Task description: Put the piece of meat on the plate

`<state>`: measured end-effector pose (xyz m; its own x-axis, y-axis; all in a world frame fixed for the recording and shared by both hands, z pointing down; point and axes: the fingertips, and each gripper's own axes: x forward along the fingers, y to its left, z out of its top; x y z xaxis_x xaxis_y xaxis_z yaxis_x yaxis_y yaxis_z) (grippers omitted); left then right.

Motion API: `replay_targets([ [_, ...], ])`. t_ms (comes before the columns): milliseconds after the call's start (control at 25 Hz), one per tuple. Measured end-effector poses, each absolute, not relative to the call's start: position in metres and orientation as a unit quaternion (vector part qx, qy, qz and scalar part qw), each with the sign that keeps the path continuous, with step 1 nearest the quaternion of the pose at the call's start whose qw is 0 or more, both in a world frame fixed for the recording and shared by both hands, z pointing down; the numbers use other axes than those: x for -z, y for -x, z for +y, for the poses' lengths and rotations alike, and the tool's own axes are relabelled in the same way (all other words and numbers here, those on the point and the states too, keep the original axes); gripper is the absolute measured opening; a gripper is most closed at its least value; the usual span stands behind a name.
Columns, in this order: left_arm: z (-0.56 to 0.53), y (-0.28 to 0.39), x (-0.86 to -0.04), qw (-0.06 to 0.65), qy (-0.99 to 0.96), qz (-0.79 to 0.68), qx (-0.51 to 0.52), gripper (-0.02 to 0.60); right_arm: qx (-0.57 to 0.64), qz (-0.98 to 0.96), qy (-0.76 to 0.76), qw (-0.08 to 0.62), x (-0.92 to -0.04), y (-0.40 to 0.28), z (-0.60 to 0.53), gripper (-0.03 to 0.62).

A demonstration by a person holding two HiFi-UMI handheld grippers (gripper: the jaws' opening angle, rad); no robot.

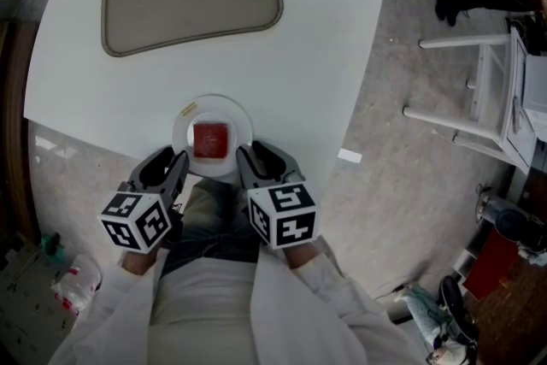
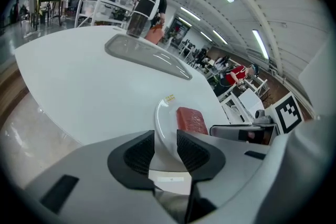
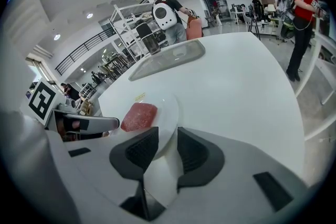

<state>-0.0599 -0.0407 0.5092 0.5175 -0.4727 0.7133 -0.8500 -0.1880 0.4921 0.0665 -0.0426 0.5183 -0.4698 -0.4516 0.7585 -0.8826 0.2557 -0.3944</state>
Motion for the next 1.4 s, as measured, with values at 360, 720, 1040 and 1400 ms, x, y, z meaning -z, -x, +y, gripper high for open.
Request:
replay_targets([
  [360,-0.043,0.062,-0.510,0.473,-0.733,-0.450,-0.188,0.116,-0.420,-0.745,-0.448,0.260,-0.519,-0.067,-0.044,0.101],
  [720,-0.046,0.057,-0.510,0.489,-0.730,-0.452,-0.157,0.115,-0.427,-0.737,-0.464,0.245,-0.520,-0.069,-0.045,0.100],
  [1040,-0.045,0.058,-0.512,0.480,-0.741,-0.437,-0.172,0.107,-0.418,-0.749,-0.451,0.247,-0.520,-0.068,-0.045,0.098],
  [1400,-0.044,0.057,-0.505,0.467,-0.748,-0.441,-0.171,0.101,-0.391,-0.765,-0.447,0.249,-0.509,-0.070,-0.047,0.097],
])
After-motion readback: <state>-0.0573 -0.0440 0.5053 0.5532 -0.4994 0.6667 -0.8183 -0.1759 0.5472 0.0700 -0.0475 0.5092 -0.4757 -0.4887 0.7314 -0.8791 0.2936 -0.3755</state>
